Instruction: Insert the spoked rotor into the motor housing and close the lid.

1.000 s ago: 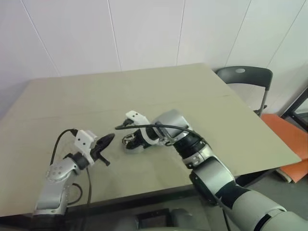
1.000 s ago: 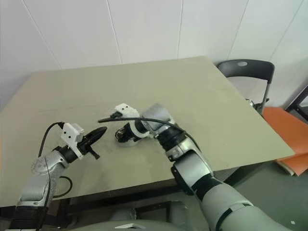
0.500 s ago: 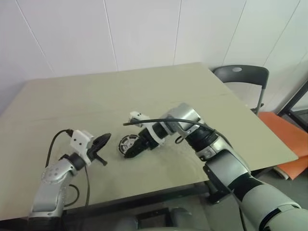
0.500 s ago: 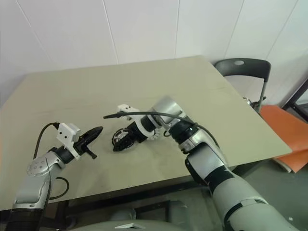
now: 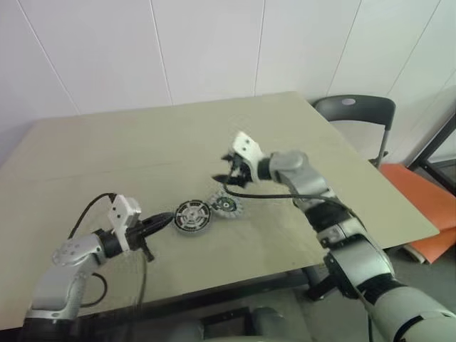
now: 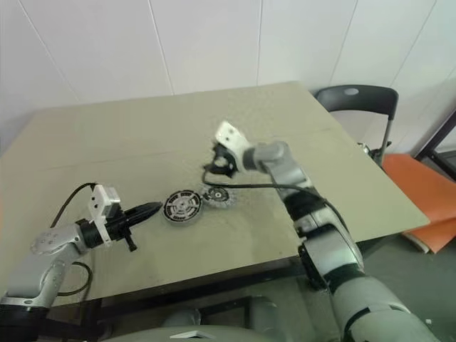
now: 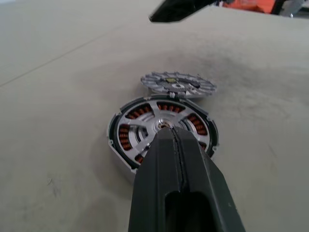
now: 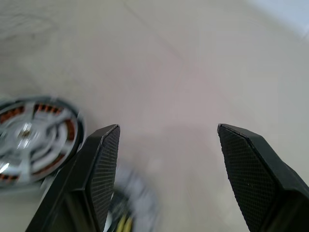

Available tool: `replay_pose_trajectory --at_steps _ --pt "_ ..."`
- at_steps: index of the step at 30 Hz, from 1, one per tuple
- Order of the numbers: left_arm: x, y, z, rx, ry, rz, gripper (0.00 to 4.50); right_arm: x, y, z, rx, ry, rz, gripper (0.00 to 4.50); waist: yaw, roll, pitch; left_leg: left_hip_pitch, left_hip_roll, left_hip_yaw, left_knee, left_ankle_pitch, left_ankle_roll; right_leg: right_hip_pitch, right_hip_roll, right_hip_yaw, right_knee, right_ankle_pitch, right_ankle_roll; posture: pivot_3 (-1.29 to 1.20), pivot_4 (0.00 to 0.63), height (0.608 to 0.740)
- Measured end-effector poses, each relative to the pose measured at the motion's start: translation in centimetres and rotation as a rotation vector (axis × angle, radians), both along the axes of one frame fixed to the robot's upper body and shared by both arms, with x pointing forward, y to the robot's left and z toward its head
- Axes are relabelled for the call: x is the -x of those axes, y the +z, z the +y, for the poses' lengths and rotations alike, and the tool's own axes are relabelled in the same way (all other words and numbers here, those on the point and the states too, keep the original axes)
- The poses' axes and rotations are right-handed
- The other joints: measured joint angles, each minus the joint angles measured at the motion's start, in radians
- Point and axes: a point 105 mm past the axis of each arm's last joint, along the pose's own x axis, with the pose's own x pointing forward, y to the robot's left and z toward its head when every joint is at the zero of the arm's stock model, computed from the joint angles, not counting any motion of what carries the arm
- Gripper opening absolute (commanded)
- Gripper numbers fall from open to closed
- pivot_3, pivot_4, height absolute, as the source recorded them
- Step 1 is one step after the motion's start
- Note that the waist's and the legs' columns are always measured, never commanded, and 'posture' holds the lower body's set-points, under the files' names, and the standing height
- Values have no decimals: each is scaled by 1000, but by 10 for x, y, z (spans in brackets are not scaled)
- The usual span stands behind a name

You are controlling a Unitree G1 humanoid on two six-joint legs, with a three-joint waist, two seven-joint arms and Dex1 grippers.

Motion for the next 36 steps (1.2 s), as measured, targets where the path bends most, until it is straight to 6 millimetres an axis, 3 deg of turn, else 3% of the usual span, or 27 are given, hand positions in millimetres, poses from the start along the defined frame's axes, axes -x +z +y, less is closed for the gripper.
replay_pose_trajectory --at_steps 5,10,14,17,25,36 --pt "-1 -5 7 -17 -1 16 0 6 -19 -35 -96 -196 237 3388 -1 3 2 1 0 0 0 0 0 0 0 0 1 0 0 0 0 740" --pt "-8 -5 6 -24 -2 -5 0 21 -3 -58 -384 -326 612 3388 6 3 2 1 0 0 1 0 0 0 1 0 1 0 0 0 0 740" --pt "-9 -10 5 -19 3 6 0 55 -3 -63 -531 -286 967 3388 16 2 2 1 1 0 1 0 0 0 1 0 0 0 0 0 0 740" --pt "-8 -12 4 -16 2 14 0 73 -18 -57 -551 -260 1101 3388 19 3 2 1 1 1 1 0 0 1 1 0 0 -1 2 0 0 740" --pt "-10 -13 6 -34 11 0 0 68 -52 -45 -575 -520 1212 3388 19 3 2 0 1 2 1 0 0 1 3 0 0 -2 4 0 0 740" --pt "-12 -14 6 -21 38 -6 0 63 -57 -39 -625 -671 1217 3388 14 2 0 4 2 2 2 0 1 8 3 0 -2 -4 1 0 0 740"
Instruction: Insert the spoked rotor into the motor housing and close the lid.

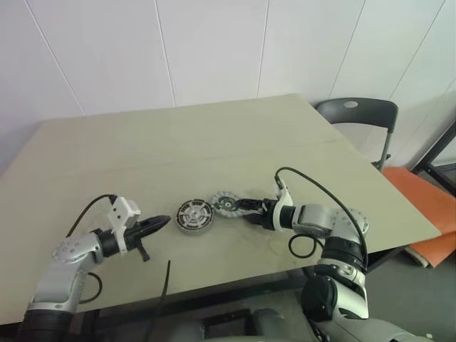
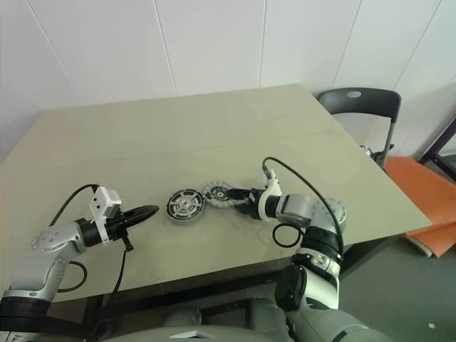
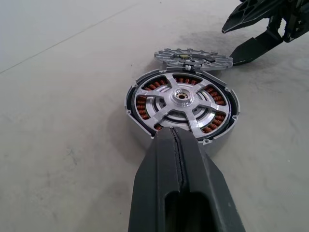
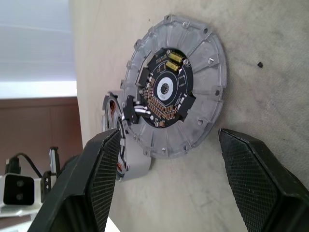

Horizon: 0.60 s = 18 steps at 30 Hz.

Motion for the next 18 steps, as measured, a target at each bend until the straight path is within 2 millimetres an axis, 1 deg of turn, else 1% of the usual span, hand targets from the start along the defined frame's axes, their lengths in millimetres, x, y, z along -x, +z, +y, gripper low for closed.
replay_pose_trajectory --at_steps 3,9,13,16,18 --pt "-6 6 -6 24 0 -37 0 0 0 2 0 -7 6 3388 -2 -1 -1 0 0 0 0 0 0 0 0 0 0 0 0 0 0 740" --pt "-15 5 -18 52 -15 -53 0 -2 1 6 5 -4 8 3388 -19 0 -1 -1 0 0 0 0 0 0 0 0 -1 2 3 0 0 740" --pt "-19 -6 -27 68 -27 -22 0 -2 2 7 8 -3 6 3388 -20 0 -1 -1 0 0 0 0 0 -1 0 0 -1 2 3 0 0 740" --pt "-18 -21 -37 61 -46 19 0 -3 3 8 12 -2 6 3388 -20 0 -1 -2 0 0 0 0 0 -1 1 0 -2 2 3 0 0 740" --pt "-20 -21 -41 46 -56 10 0 -4 3 7 18 -6 4 3388 -19 1 -1 -2 0 -1 0 0 0 -1 0 0 -2 2 3 0 0 740"
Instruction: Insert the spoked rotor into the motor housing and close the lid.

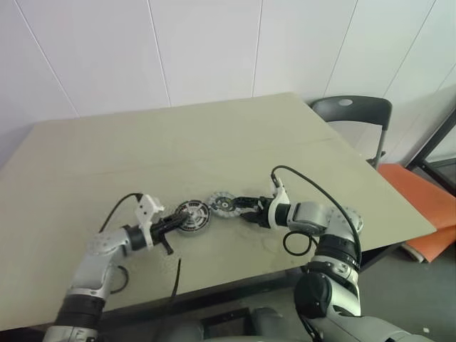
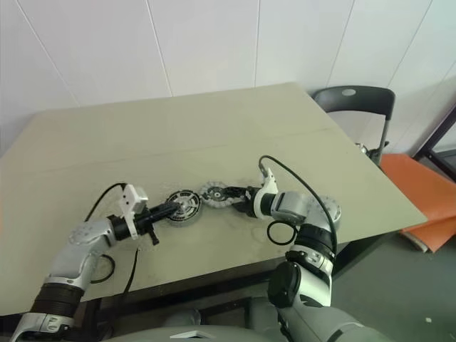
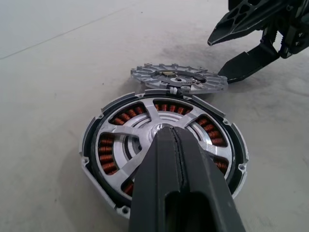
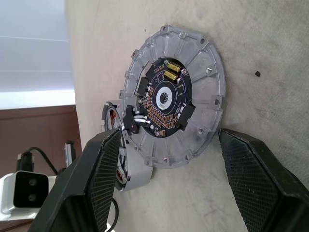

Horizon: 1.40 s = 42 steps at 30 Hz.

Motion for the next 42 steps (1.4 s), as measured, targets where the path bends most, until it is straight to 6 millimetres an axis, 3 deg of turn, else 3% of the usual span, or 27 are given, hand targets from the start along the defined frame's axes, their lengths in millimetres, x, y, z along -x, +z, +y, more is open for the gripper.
replay_pose_trajectory --at_steps 1,4,12,13,20,26,37,42 --pt "-1 0 -1 -11 -4 -2 0 0 0 0 1 0 -1 3388 0 1 -1 0 0 0 0 0 0 0 0 0 0 0 0 0 0 740" --pt "-4 0 -2 -59 -17 -17 0 0 -1 0 6 0 -1 2779 0 3 -2 1 0 0 0 0 0 1 0 0 0 0 0 0 0 740" --pt "-9 1 2 -84 -14 -27 0 -4 9 1 -12 5 -47 116 -1 7 -1 0 0 0 0 0 0 0 0 0 0 0 0 0 0 740" --pt "-9 1 3 -85 -13 -27 0 -6 13 2 -26 6 -63 18 -1 8 -1 0 0 0 0 0 0 0 0 0 0 0 0 0 0 740" --pt "-11 1 5 -89 -10 -31 0 -11 29 8 -25 47 -150 18 -2 10 -2 0 0 0 -1 0 0 -1 0 -1 0 0 0 0 0 740" --pt "-10 2 7 -98 -23 -18 0 -13 50 18 121 195 -383 18 -2 10 -2 -1 0 0 -1 0 0 -1 1 -1 -1 0 1 0 0 740" --pt "-6 0 20 -165 -37 60 0 -10 61 29 367 471 -696 18 -4 10 -2 -1 1 0 -3 -1 2 -3 0 0 -2 0 1 0 0 740" --pt "-9 3 22 -114 9 59 0 -4 67 36 444 595 -856 18 -3 9 -1 -1 1 0 -3 -1 2 -4 0 -1 -2 0 1 0 0 740"
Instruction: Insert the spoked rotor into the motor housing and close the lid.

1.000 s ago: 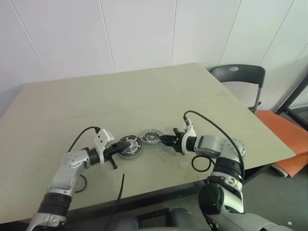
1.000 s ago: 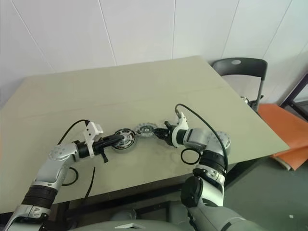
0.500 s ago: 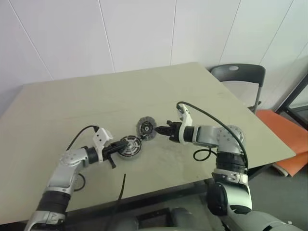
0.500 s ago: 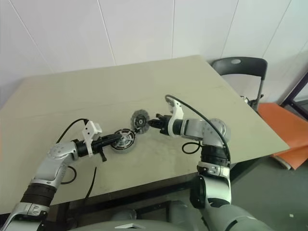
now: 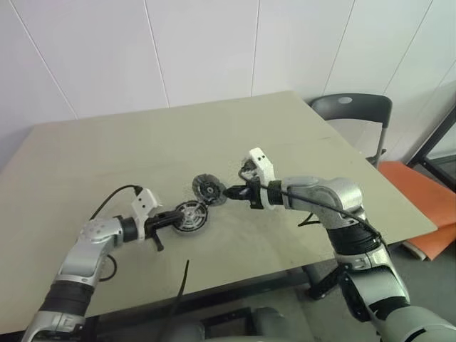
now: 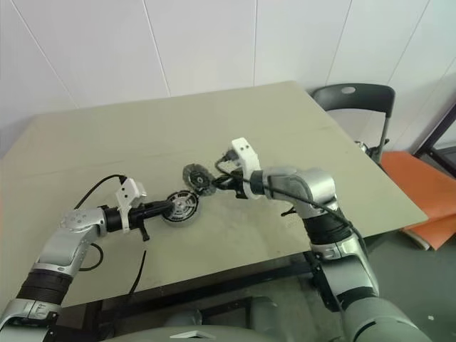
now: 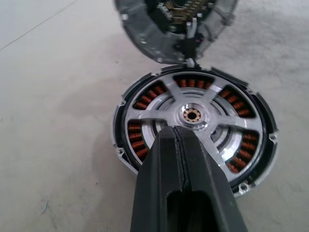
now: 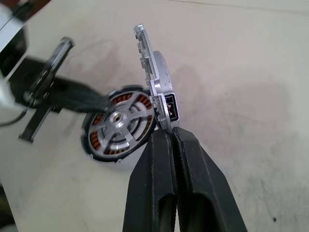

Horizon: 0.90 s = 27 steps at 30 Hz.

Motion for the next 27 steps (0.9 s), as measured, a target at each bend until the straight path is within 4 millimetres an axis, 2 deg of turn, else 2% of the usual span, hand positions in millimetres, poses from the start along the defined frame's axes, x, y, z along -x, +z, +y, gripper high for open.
replay_pose_trajectory --at_steps 6,11,19,23,27 --pt "-9 17 23 203 179 45 0 17 1 2 78 147 -94 18 3 -6 3 -2 0 -1 0 0 0 -1 0 -1 -1 0 0 0 0 740" --pt "-12 38 31 288 225 15 0 21 6 11 -10 163 -73 18 2 -8 4 -3 0 -1 -1 -1 1 -2 -1 0 -2 0 0 0 0 740" --pt "-11 39 29 279 229 21 0 5 4 13 -25 100 -123 18 6 -8 4 -2 0 -1 -1 -1 1 -2 -2 0 -2 0 0 0 0 740" --pt "-9 34 25 257 222 36 0 -1 3 12 28 95 -212 18 6 -8 4 -2 -1 -1 -1 -1 1 -2 -2 0 -1 0 0 0 0 740" --pt "-9 31 23 251 214 45 0 1 -2 9 40 110 -248 18 13 -8 4 -2 -1 -1 -1 -1 1 -2 -2 0 -2 0 0 0 0 740"
